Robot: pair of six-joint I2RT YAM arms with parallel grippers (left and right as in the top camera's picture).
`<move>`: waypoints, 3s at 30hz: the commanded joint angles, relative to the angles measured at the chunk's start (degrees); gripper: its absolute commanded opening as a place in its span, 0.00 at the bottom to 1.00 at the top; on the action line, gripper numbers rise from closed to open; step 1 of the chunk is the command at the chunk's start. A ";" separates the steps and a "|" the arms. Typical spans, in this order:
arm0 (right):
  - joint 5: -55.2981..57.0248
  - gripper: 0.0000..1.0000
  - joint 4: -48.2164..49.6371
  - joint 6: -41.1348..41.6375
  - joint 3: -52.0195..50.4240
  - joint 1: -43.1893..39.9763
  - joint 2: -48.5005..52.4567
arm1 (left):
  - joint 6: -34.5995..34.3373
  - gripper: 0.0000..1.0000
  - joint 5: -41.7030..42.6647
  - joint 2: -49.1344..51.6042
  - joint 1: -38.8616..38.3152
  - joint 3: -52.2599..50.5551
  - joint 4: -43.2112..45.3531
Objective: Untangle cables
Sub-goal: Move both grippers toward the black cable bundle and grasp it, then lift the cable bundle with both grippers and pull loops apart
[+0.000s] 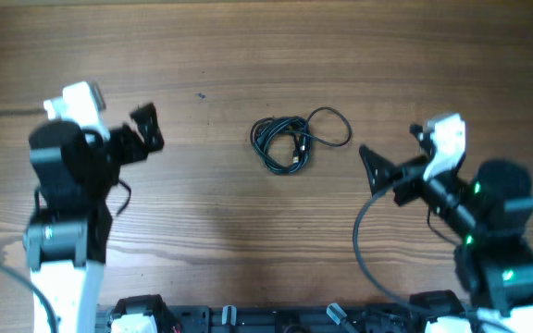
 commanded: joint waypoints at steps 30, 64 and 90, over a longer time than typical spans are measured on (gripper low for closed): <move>-11.85 0.90 -21.75 7.13 29.49 -0.24 32.92 | -16.31 0.68 3.56 47.52 -21.68 5.95 16.44; -10.73 0.87 -20.09 7.96 29.18 -0.22 33.79 | -13.03 0.04 0.92 47.89 -25.70 5.95 19.34; -14.49 0.64 2.58 33.24 29.18 18.03 50.12 | -27.04 0.04 39.85 24.59 -8.50 5.95 11.19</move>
